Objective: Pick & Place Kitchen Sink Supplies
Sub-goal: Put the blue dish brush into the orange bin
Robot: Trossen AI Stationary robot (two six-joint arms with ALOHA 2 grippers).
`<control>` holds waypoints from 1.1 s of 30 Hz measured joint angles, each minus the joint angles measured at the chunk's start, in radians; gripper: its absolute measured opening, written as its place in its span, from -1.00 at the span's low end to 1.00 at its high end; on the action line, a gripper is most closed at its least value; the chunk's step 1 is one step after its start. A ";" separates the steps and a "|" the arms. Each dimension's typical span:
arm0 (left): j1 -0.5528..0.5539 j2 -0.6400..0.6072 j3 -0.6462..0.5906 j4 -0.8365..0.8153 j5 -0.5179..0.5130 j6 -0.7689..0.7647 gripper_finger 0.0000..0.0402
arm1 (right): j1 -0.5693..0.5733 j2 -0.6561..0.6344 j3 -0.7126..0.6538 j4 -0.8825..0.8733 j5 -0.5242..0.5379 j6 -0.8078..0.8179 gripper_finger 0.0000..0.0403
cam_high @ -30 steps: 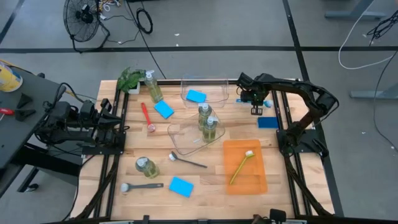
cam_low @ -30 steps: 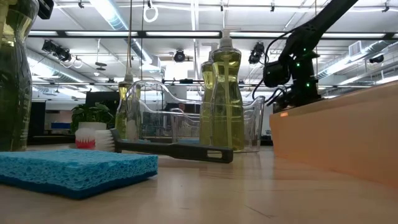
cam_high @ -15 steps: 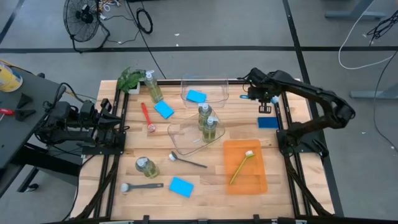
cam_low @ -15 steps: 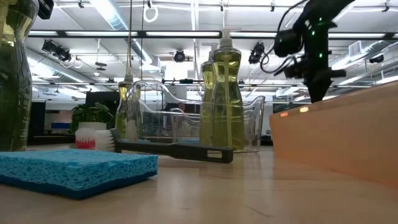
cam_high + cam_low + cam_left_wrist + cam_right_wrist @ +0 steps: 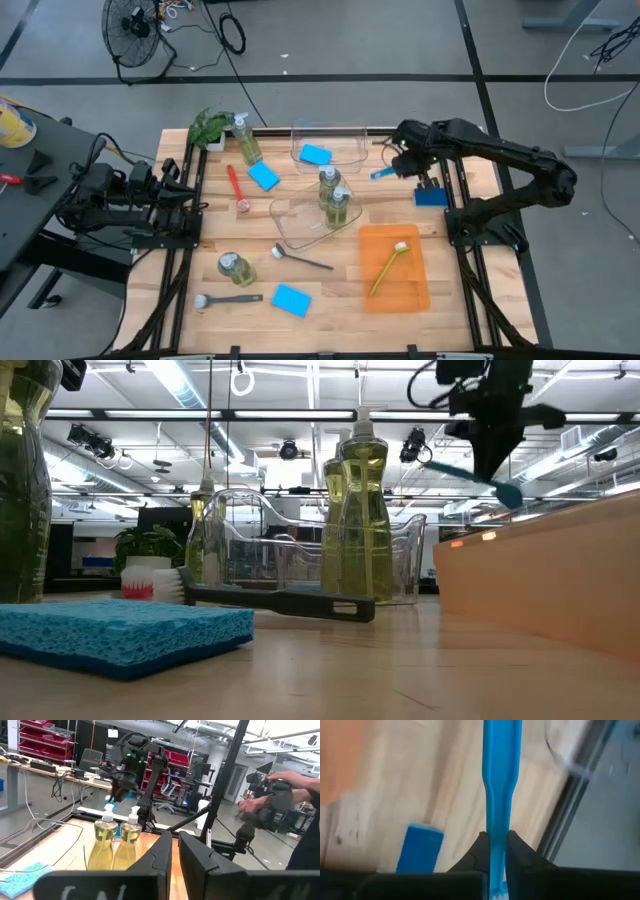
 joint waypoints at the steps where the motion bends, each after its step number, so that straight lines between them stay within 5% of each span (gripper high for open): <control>1: 0.000 0.000 0.000 0.000 0.000 0.000 -0.82 | 0.028 0.000 0.005 -0.008 -0.007 -0.019 -0.92; 19: 0.000 0.000 0.000 0.000 0.000 0.000 -0.82 | 0.536 0.001 0.008 0.001 -0.065 -0.147 -0.92; 33: 0.000 0.000 0.000 0.000 0.000 0.000 -0.82 | 0.766 0.096 -0.039 0.069 -0.109 0.060 -0.92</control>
